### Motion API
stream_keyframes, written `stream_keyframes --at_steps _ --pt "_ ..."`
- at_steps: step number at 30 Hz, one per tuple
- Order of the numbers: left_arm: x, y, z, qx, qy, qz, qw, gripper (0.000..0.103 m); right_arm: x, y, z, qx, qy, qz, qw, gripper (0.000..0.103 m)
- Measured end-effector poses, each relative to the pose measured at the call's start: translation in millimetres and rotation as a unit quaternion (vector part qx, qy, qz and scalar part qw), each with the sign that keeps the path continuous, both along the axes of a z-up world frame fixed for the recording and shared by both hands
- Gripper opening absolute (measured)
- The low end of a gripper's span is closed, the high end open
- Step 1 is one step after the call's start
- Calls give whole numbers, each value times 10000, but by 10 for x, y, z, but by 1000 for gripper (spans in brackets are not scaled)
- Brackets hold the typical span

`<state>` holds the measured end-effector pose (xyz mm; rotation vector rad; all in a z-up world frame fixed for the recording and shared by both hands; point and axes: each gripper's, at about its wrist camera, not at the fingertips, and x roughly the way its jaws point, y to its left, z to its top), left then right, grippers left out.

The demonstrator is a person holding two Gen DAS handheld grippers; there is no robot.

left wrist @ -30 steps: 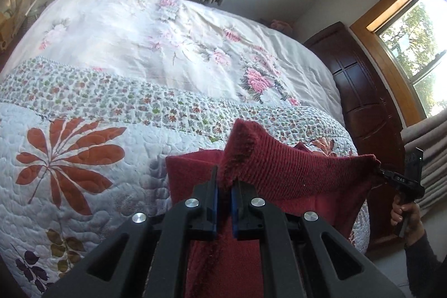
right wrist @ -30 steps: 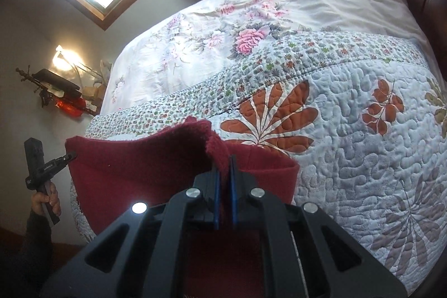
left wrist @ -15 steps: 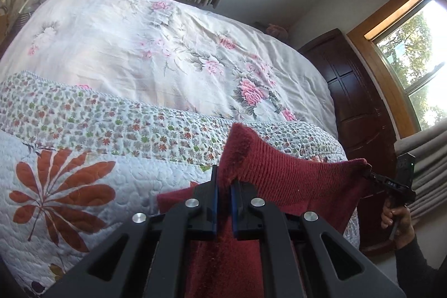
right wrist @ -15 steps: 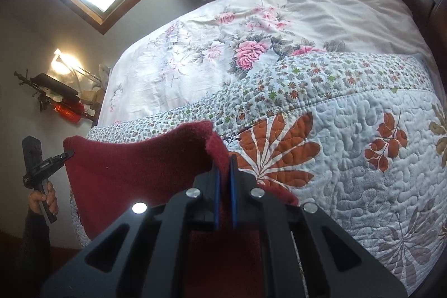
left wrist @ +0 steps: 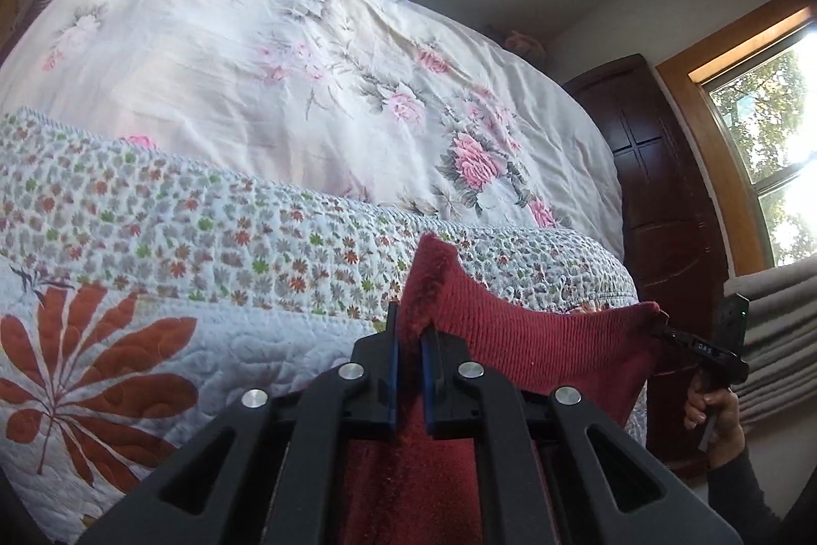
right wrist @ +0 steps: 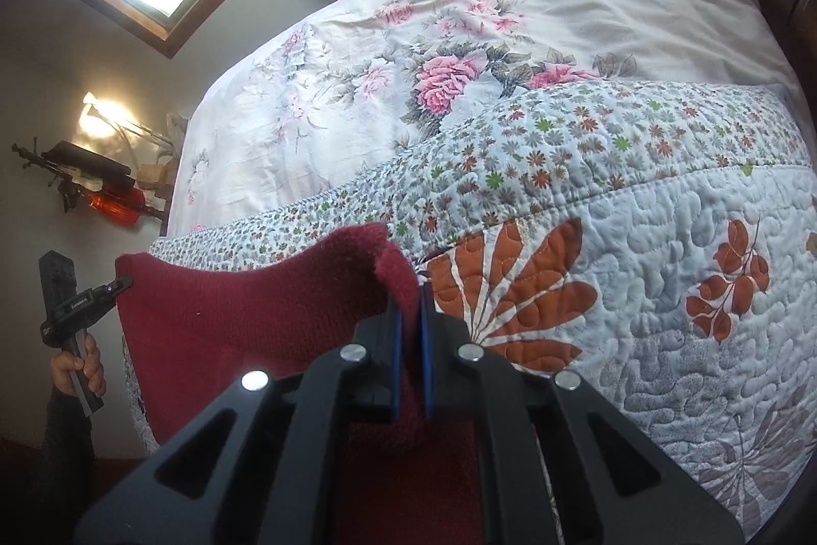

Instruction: Fold small clothes

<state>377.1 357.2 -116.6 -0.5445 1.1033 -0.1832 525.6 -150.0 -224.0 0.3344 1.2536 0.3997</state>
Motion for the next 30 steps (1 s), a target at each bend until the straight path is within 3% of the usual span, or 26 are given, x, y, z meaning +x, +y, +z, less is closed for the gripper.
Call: stream_keyframes --at_steps 3,10,12,13,15,17,18,21,23,27,29,30 --pt "137 41 -208 15 211 54 9998 6 114 -25 -211 0 195 -105 9998 5" --pt "220 27 -1088 73 1181 114 9929 6 139 -50 -835 -25 759 -326 9966 5" --pt "186 60 -1230 -7 1404 182 9899 8 118 -57 -965 128 949 -371 9947 14" --pt "163 87 -1241 -55 1431 236 9894 12 96 -68 -987 172 978 -410 9942 17" --pt "95 133 -1114 -53 1271 328 9913 14 15 -111 -945 315 932 -455 9941 34" --pt "-42 163 -831 267 918 355 9948 27 -138 -189 -824 496 793 -498 9944 43" --pt "-121 165 -673 377 744 333 9960 34 -261 -235 -755 535 708 -487 9949 44" --pt "-556 9 -205 466 179 -22 9988 38 -724 -389 -660 685 584 -497 9947 53" --pt "-816 -183 -73 582 64 -294 9979 44 -1052 -494 -693 706 618 -542 9941 55" --pt "-1263 -517 -221 1278 381 -545 9896 45 -1646 -649 -862 947 866 -634 9897 59" --pt "-1408 -540 -384 1344 627 -489 9877 45 -1783 -629 -922 927 956 -560 9895 58" --pt "-1459 -538 -480 1315 780 -437 9873 45 -1825 -617 -957 942 1012 -526 9890 46"
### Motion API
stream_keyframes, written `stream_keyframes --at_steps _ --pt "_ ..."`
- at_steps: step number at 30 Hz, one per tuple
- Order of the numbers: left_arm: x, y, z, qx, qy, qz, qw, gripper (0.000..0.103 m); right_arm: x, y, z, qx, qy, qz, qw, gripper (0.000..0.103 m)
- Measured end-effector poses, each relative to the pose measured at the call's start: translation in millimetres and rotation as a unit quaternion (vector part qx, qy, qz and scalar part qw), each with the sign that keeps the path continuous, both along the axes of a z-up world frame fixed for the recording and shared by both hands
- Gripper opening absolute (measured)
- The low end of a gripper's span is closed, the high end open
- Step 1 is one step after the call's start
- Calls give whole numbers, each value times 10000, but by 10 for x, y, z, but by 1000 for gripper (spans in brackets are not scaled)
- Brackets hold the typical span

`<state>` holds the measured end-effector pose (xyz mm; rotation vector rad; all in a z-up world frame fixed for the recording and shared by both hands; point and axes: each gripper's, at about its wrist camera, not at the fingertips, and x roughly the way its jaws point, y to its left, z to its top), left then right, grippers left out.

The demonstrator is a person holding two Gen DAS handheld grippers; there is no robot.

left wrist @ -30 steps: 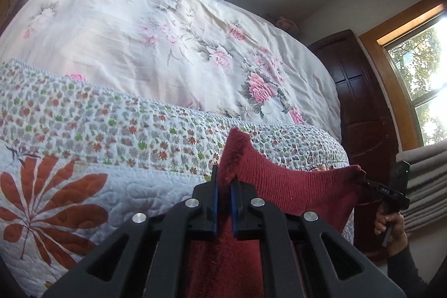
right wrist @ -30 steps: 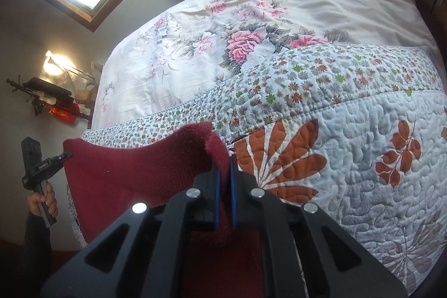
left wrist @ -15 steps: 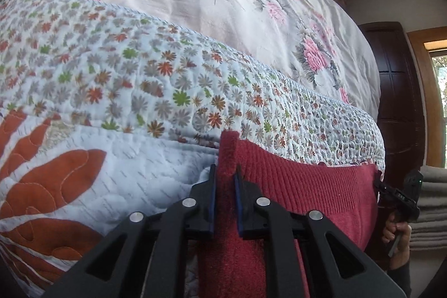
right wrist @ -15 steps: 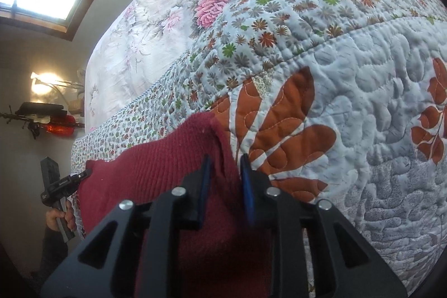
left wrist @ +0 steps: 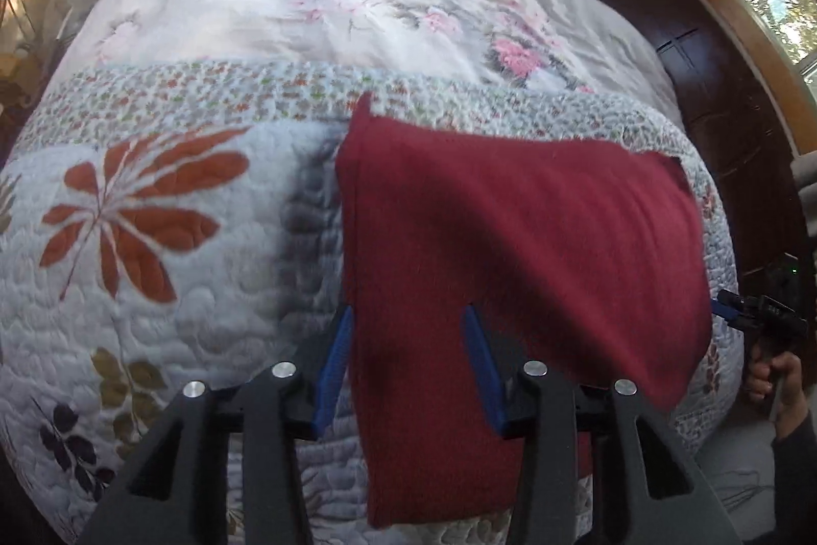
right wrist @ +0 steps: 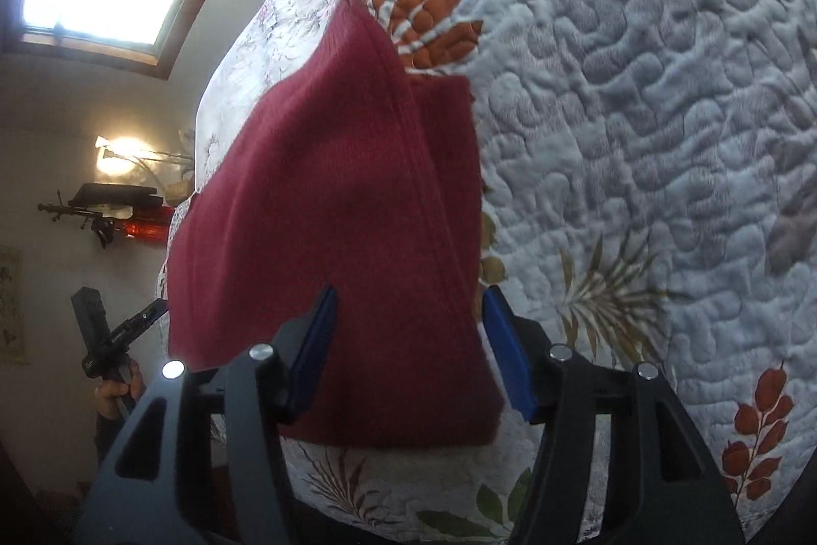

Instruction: Fold small clothes

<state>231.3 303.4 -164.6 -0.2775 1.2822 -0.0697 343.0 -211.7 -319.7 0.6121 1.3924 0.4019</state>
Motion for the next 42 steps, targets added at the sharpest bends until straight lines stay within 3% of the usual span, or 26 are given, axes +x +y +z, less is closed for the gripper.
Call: stream_keyframes --at_steps 1,2,3,8,11,13,14,15,18,20,21,24,27,29,31,33,35,36,38,39,42 --pt "-38 5 -100 22 155 58 9999 41 -19 15 -32 18 59 51 10000 32" --pt "-95 22 -182 -37 264 92 9996 32 -30 26 -59 -51 118 101 9999 6" --pt "-128 37 -253 -129 364 167 9991 15 -40 12 -66 -104 122 75 9998 5" --pt "-240 178 -270 -22 466 513 9976 7 -116 -155 -138 -276 206 -95 9994 5" --pt "-360 207 -162 -305 244 505 9980 7 -148 -93 -132 -140 133 76 9998 7" --pt "-479 201 80 -408 -186 428 9981 7 -140 -43 34 -45 -57 63 10000 17" --pt "-542 184 196 -449 -368 378 9976 7 -144 -59 96 -57 -100 -7 9999 34" --pt "-616 152 305 -491 -533 313 9969 11 -172 -98 135 -78 -116 -119 9998 43" --pt "-790 32 321 -646 -531 205 9963 19 -290 -142 108 -71 -54 -148 9999 44" --pt "-846 -31 74 -446 -208 268 9984 19 -362 -105 7 -167 36 -78 9998 44" --pt "-864 -24 -84 -318 -20 375 9988 19 -388 -90 -68 -266 116 -64 9996 39" --pt "-910 21 -387 -296 236 662 9971 5 -431 -98 -286 -662 397 -45 9970 33" --pt "-935 50 -291 -400 145 618 9972 5 -527 -98 -169 -907 165 60 9957 33" --pt "-965 135 -122 -627 -2 596 9963 13 -597 -79 80 -1146 -198 132 9931 33" --pt "-999 316 16 -886 -209 703 9934 59 -694 47 413 -1718 -737 337 9818 36" --pt "-1028 535 100 -1330 -296 820 9873 69 -885 384 797 -2505 -1491 780 9534 51" --pt "-1000 746 103 -1967 -231 889 9762 72 -1163 921 1088 -3184 -2264 1479 9086 65" --pt "-953 846 87 -2351 -216 914 9674 79 -1365 1290 1211 -3492 -2757 1928 8746 74" --pt "-826 954 8 -2913 -88 920 9522 89 -1758 1902 1298 -3832 -3434 2619 8165 84" --pt "-731 1010 -56 -3134 17 910 9453 91 -1951 2272 1275 -3994 -3734 2999 7818 84" --pt "-410 1002 -219 -3411 247 821 9361 91 -2311 3077 1064 -4350 -4260 3724 7005 83"
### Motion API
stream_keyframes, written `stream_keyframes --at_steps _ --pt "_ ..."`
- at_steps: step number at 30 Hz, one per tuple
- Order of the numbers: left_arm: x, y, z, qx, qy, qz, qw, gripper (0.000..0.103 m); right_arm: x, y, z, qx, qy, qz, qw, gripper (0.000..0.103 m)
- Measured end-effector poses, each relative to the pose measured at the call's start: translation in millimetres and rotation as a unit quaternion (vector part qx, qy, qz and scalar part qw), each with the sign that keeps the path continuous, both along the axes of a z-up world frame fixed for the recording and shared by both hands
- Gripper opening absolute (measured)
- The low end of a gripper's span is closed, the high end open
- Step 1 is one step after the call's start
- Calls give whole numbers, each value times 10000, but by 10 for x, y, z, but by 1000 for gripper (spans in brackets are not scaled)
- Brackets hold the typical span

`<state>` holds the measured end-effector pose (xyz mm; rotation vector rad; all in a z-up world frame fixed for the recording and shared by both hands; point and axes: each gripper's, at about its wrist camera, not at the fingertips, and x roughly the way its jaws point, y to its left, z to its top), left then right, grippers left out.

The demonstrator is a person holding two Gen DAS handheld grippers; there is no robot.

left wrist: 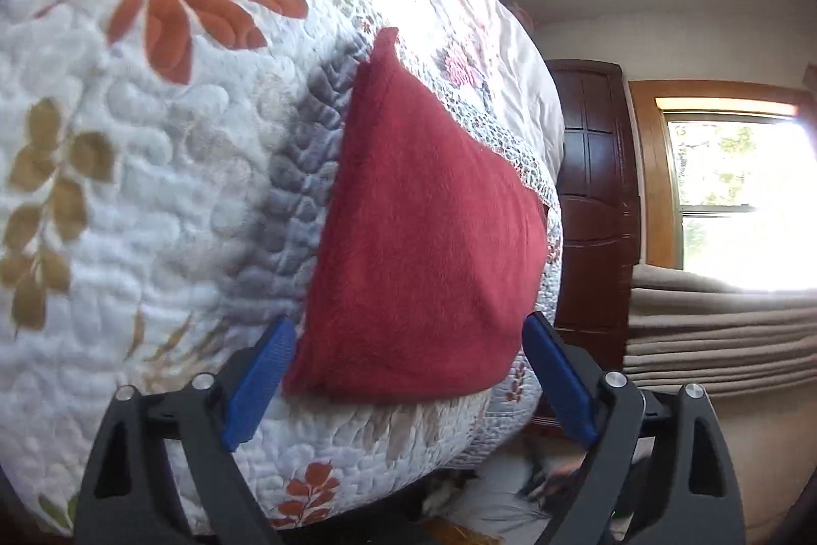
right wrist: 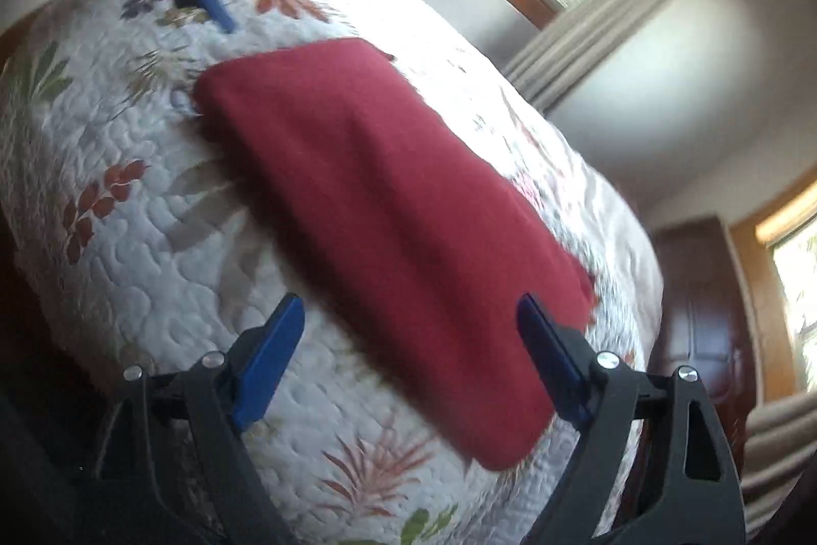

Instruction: Fold small clothes

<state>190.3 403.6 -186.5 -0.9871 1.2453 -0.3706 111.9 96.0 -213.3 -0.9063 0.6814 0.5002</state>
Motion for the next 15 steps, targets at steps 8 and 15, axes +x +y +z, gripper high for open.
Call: stream_keyframes --at_steps 8,15 --pt "609 268 -430 -912 296 12 9954 93 -245 1334 -457 -1349 -878 1066 9812 72" --pt "700 343 -663 -1366 364 -4 9900 93 -87 1757 -886 -2159 -926 1398 9619 72"
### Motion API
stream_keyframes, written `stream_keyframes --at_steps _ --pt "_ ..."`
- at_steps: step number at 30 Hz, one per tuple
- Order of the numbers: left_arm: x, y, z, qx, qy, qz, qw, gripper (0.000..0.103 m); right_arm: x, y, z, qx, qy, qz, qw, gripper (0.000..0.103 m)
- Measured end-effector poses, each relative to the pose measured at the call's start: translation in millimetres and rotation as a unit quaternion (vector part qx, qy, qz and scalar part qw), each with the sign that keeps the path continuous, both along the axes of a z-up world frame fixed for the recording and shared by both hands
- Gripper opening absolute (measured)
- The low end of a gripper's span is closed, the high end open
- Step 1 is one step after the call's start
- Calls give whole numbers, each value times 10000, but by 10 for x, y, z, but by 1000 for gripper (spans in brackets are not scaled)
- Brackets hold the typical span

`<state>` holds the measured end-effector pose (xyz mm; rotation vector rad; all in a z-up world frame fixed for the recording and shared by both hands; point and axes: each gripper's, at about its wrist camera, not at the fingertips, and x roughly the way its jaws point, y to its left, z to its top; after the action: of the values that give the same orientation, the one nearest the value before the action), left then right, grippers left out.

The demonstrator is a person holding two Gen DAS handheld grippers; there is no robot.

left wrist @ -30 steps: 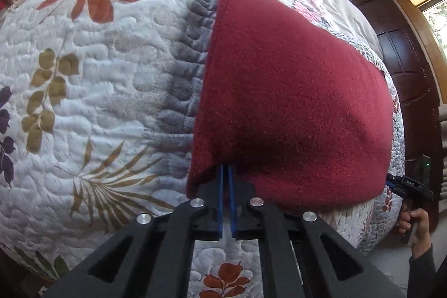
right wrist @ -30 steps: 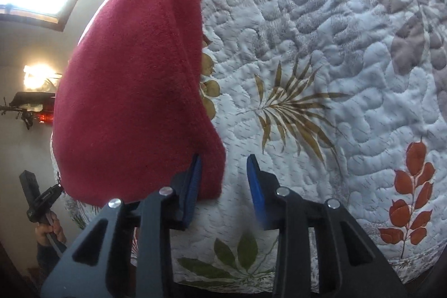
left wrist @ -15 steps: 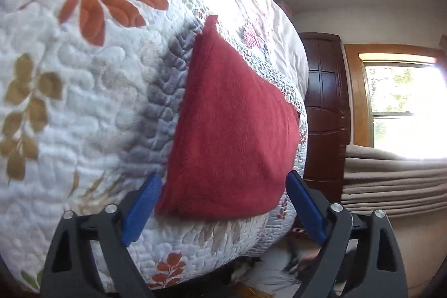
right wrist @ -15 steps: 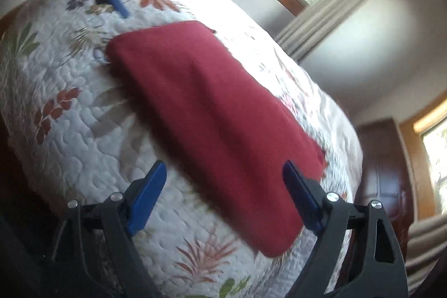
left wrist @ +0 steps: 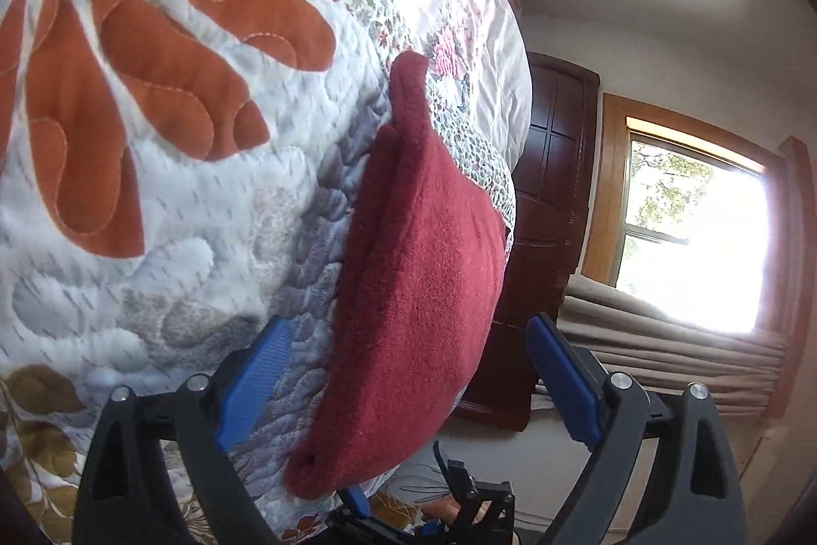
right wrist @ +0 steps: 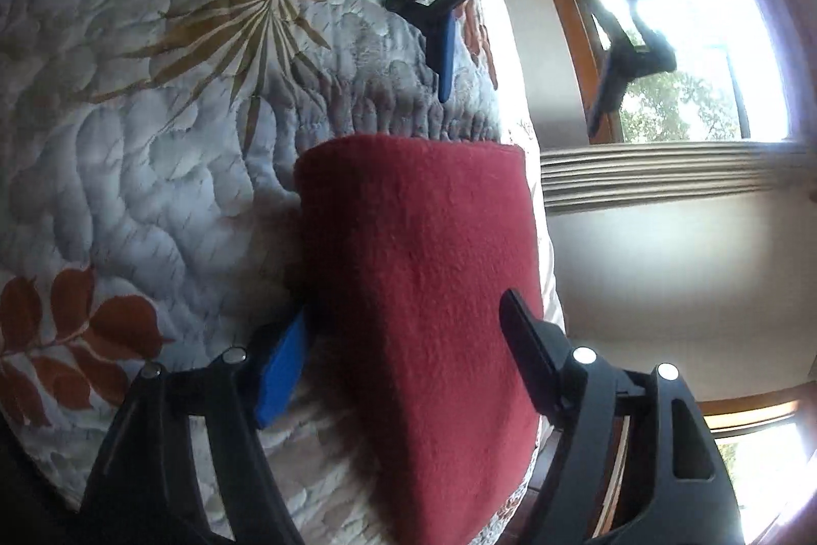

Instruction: Fold small clothes

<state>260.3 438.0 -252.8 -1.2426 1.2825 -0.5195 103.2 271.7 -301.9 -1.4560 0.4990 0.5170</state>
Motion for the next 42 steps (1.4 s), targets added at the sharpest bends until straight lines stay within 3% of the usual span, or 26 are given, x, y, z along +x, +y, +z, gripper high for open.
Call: stream_keyframes --at_steps 4,5,6,8,9,17,22,26,27,28,30,34,42 --pt "0 66 -42 -255 -48 166 9995 93 166 208 11 44 52 -64 10000 73" --pt "13 73 -37 -284 -56 164 9994 93 236 232 42 110 162 -197 9996 68" --pt "28 75 -34 -312 -62 155 9994 93 351 278 113 221 379 -422 9981 49" --pt "27 88 -18 -400 -70 134 9991 94 458 269 225 444 643 -721 9943 24" --pt "49 71 -13 -454 -71 117 9989 94 474 232 331 615 716 -815 9922 20" --pt "230 -196 -40 -686 257 -209 9971 99 579 -63 1037 1730 899 -1306 9721 16" --pt "434 -403 -79 -611 465 -475 9959 99 661 -38 1139 1948 925 -1436 9659 16" --pt "616 -578 -116 -528 544 -594 9954 97 645 4 1046 1944 941 -1412 9661 16" --pt "648 -607 -98 -516 486 -597 9957 90 642 21 1046 1958 934 -1419 9658 15" --pt "680 -634 -85 -539 484 -598 9956 71 624 20 1056 1979 934 -1435 9652 15" --pt "717 -671 -42 -496 489 -642 9955 51 567 42 1036 2043 925 -1473 9633 14" --pt "777 -751 120 -221 383 -846 9954 23 581 10 1100 2237 920 -1552 9578 13" --pt "939 -955 708 256 -17 -1025 9944 18 504 -119 1398 2815 841 -1788 9390 11"
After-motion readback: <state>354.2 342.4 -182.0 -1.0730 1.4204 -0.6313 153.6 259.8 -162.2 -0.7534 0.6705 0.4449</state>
